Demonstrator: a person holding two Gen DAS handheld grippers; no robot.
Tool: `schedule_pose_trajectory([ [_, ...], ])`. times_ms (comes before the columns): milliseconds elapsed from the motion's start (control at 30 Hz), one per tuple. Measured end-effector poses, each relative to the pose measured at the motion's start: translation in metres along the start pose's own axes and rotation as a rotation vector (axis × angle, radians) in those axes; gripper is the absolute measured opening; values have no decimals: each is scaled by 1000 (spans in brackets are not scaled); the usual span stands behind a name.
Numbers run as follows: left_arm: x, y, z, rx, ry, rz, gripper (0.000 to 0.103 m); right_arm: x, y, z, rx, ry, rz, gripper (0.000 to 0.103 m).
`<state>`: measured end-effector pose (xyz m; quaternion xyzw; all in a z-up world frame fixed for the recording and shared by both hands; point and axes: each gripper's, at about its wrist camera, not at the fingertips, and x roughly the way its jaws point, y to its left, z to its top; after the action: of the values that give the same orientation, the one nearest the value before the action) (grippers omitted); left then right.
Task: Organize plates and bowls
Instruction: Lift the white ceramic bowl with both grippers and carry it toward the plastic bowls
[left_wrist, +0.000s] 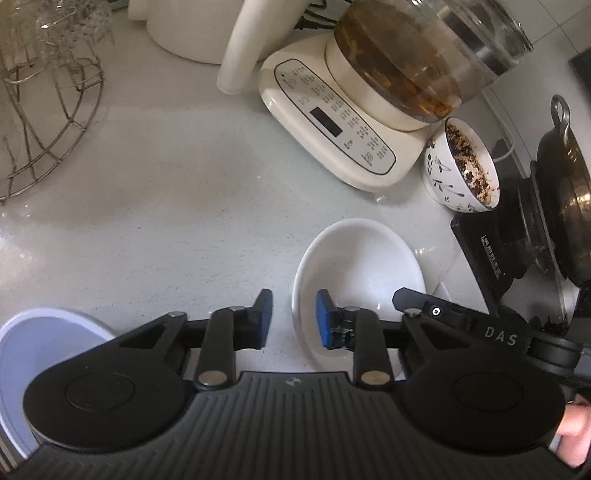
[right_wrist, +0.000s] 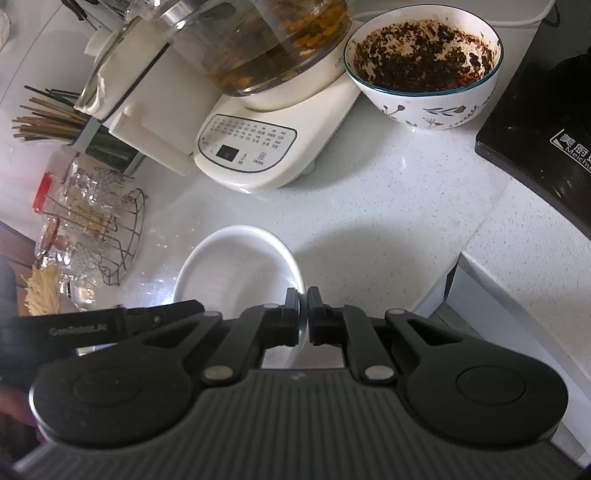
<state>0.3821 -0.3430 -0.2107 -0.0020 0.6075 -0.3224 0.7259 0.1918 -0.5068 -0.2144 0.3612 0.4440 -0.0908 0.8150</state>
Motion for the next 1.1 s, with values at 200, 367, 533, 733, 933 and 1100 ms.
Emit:
schedule_pose_trajectory([
  [200,5,0,0,-3,-26,-5,7,1,0,2,-33,5,6,7],
  [367,4,0,-2,10,-40,-1,6,3,5,1,-66,3,3,7],
  [533,-8,6,-5,-19,-56,-13,6,-4,13,-1,-84,6,16,8],
  [733,-28,6,-11,-31,-88,2,7,-14,23,-5,-90,1,41,8],
  [933,-48,3,-15,-36,-113,19,7,-21,34,-7,-90,-4,48,8],
  [1100,-66,7,-16,-43,-124,8,7,-30,45,-8,-108,-17,59,8],
])
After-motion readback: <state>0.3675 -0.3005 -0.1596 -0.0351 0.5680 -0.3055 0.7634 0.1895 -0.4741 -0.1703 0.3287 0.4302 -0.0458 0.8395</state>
